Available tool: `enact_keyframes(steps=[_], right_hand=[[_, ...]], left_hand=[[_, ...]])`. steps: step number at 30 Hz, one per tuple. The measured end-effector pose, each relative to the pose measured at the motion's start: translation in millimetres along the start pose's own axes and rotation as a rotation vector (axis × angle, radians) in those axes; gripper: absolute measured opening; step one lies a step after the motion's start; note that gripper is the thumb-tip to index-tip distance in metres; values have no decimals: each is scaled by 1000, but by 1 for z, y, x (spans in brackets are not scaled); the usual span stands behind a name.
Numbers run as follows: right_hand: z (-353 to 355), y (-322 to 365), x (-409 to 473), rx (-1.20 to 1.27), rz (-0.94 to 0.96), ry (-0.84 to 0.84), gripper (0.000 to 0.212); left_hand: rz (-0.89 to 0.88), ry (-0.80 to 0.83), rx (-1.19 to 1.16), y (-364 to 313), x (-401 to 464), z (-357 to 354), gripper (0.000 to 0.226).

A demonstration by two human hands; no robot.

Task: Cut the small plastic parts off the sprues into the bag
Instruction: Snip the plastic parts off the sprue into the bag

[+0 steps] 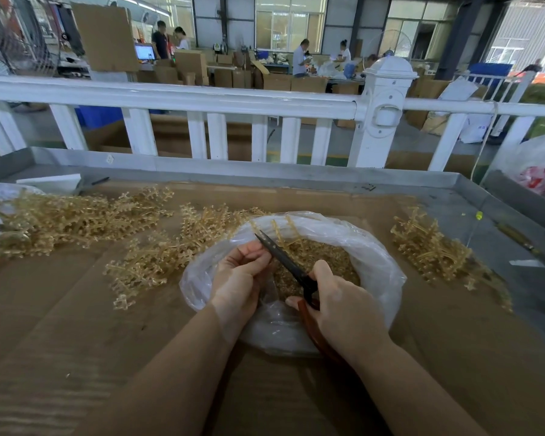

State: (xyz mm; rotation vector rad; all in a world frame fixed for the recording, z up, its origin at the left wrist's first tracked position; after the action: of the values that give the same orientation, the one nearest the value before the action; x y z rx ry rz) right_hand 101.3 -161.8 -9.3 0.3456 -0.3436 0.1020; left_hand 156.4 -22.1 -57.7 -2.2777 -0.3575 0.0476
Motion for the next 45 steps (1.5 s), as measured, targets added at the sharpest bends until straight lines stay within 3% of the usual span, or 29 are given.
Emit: enact_keyframes(steps=[9,29,34,39,43,45], right_hand=[[1,2,-2,35,-8,-63,48],[-4,1,3,4,-14,-46,44],[10,-3,3,138,-104,-99,37],[3,-4,6,119,-144,-14,37],[0,-4,4,88,-140,5,38],[0,-5,5,108,-151,11,38]], left_hand=[[-38,62,22,-3,0,-2,34],[72,16,31,3,-2,-1,24],[82,73,9,3,-2,-4,38],[125,64,16,4,-3,-4,27],[128,62,29,5,-3,-3,5],[110,28,37,6,-1,0,10]])
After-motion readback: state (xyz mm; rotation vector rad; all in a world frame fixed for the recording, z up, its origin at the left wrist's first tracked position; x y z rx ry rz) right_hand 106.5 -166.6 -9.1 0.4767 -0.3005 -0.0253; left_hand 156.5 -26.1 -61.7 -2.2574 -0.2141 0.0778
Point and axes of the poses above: each hand's wrist, its own x-axis towards the middle knuckle, its own z-axis out of the back of the hand, y = z × x, the point moved 9 cm from there along x, towards the middle knuckle, and after that the axes turned 14 degrees about -z, right-handed, at the moved point
